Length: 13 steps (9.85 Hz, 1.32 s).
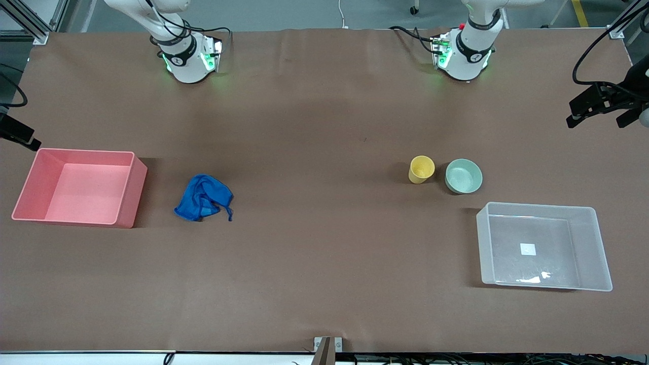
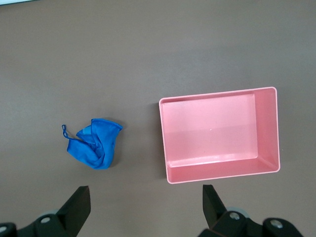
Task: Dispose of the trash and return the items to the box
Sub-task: 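Reach the right gripper to the blue cloth while the left gripper reaches the green bowl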
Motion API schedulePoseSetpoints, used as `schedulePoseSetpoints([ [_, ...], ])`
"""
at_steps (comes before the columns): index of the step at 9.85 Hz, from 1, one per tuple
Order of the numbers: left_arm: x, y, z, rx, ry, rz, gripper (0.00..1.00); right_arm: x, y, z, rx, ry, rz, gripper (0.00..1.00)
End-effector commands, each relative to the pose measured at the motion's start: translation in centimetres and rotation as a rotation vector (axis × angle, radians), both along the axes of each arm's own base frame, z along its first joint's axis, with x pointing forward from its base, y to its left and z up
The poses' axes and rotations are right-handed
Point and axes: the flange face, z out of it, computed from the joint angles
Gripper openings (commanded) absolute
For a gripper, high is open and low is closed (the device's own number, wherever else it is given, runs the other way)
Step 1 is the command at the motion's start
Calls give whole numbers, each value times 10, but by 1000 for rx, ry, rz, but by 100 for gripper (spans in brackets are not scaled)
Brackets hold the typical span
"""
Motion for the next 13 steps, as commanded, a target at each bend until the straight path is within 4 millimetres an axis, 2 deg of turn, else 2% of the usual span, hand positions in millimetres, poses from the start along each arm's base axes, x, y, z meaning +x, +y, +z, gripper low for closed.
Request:
schedulePoseSetpoints([
  [1, -3, 0, -17, -10, 31, -4, 100, -2, -1, 1, 16, 0, -6, 100],
  [3, -3, 1, -19, -22, 36, -8, 98, -2, -1, 1, 16, 0, -6, 100],
  [4, -4, 6, -24, -32, 52, 1, 92, -1, 0, 3, 15, -5, -7, 100],
  [5, -4, 5, -31, -31, 67, 13, 95, 0, 6, 5, 14, -12, -3, 100],
  [6, -7, 7, -53, -28, 105, -2, 98, 1, 18, 6, 15, -17, 17, 100],
  [7, -9, 7, -74, -20, 117, -4, 100, 4, 40, 3, 16, -12, 16, 100],
  [8, -12, 7, -101, -20, 114, -2, 100, 10, 64, -7, 19, 0, 9, 100],
  [9, -18, 6, -127, -20, 114, -2, 100, 25, 80, -36, 21, 26, 32, 100],
  [10, -22, 5, -161, -20, 90, -2, 100, 30, 87, -62, 21, 40, 44, 100],
  [12, -33, 6, -230, -19, 48, 0, 100, 34, 100, -152, 20, 75, 70, 100],
  [13, -39, 6, -254, -18, 39, 2, 100, 40, 112, -204, 19, 109, 90, 100],
])
